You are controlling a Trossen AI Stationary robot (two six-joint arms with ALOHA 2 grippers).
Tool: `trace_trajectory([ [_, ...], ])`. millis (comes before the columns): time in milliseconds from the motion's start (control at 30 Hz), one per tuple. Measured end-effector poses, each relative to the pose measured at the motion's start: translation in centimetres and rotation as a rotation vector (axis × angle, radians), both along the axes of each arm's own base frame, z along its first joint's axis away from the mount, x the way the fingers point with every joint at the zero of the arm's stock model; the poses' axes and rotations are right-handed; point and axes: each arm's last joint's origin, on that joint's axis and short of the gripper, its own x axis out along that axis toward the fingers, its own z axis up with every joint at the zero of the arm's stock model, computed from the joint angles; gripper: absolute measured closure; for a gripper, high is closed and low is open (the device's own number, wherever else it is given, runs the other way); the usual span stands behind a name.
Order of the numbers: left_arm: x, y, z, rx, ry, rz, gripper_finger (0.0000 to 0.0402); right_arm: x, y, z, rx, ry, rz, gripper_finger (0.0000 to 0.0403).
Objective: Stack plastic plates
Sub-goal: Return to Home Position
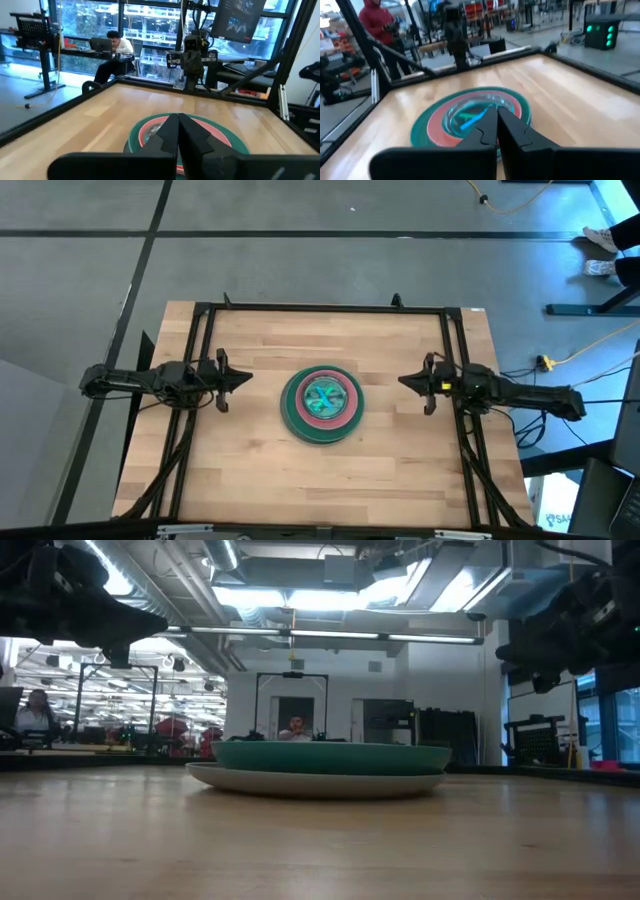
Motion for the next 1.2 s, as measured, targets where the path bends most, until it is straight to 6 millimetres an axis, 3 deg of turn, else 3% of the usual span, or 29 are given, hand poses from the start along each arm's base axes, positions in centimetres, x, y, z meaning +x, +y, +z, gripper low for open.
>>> trace_trajectory([
  [1200, 0.03, 0.00, -0.03, -0.010, 0.002, -0.001, 0.0400, 0.06, 0.02, -0.15, 0.000, 0.014, 0.008, 0.0400],
])
